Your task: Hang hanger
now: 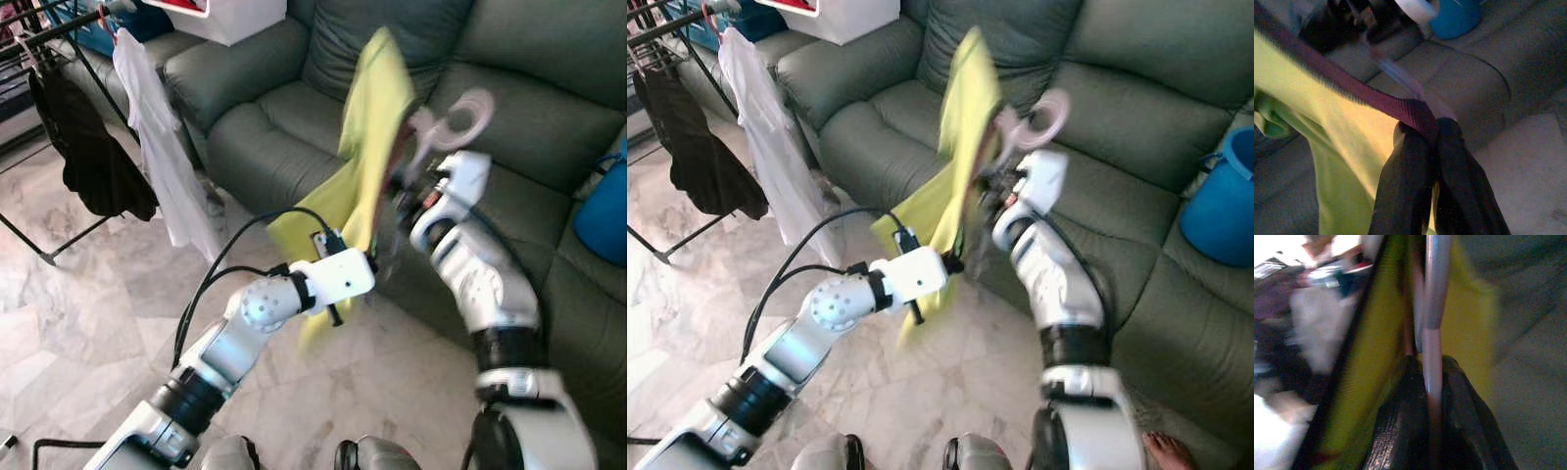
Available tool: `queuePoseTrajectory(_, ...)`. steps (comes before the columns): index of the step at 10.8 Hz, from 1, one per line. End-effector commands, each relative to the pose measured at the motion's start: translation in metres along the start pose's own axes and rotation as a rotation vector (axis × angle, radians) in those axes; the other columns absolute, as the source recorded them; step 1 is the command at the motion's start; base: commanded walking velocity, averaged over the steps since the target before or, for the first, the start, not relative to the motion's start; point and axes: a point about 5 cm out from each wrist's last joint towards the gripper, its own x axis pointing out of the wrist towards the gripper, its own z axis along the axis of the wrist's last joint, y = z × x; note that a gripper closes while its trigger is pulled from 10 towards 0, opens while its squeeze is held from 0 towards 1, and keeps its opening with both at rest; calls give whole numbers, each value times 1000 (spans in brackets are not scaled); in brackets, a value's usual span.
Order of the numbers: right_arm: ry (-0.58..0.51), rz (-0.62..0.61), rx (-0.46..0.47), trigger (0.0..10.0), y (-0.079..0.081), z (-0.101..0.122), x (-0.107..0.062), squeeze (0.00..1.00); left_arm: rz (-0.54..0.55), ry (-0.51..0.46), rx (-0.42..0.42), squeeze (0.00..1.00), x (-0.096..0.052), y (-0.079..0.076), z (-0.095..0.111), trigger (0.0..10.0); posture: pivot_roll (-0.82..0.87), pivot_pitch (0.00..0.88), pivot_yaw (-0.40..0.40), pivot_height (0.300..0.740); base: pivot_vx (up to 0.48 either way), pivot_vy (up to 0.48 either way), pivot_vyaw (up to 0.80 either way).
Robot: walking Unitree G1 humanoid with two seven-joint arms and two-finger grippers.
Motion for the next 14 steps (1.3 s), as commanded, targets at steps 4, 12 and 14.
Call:
queuePoseTrajectory(4, -297, -47, -181, 10000, 4, 65, 11, 0, -47, 114, -57, 0, -5, -14, -27, 10000, -92, 59, -17, 740, 0, 0, 0)
queuePoseTrajectory(12, -197, 273, -424, 10000, 27, -3, -12, 0, 151, 59, -131, 1000, -19, 19, -39, 10000, -80, 46, -19, 740, 0, 0, 0)
queuePoseTrajectory(14, -90, 280, -422, 10000, -6, -20, -31, 0, 352, 103, -130, 1000, -49, 44, -62, 10000, -86, 54, -26, 740, 0, 0, 0)
